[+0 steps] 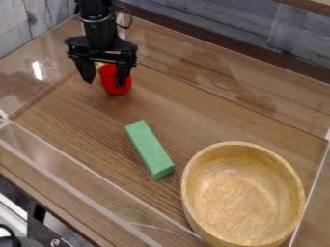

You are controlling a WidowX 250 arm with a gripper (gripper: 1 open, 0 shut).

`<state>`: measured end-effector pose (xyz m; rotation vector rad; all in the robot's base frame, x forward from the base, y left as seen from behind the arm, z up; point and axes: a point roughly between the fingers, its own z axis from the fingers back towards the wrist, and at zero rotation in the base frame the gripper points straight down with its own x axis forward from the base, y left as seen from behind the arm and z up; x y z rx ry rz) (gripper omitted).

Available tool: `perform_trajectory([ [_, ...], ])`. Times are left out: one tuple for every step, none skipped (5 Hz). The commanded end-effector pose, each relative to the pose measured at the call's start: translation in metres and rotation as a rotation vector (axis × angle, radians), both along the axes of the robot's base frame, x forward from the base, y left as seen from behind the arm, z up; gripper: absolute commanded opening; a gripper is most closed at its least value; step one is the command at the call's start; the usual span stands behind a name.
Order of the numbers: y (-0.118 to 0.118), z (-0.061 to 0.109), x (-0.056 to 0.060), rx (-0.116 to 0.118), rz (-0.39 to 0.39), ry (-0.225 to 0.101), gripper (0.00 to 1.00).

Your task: Move the red fruit to the right

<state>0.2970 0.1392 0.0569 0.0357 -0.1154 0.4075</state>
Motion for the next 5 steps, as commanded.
perform_trajectory([
  [0.001, 0.002, 0.006, 0.014, -0.022, -0.040, 1.00],
  [0.000, -0.001, 0.006, 0.002, -0.043, -0.049, 1.00],
  [-0.004, 0.005, 0.004, -0.007, -0.062, -0.054, 1.00],
  [-0.006, 0.012, 0.001, -0.007, -0.078, -0.061, 1.00],
  [-0.002, 0.021, 0.002, -0.007, -0.109, -0.068, 1.00],
])
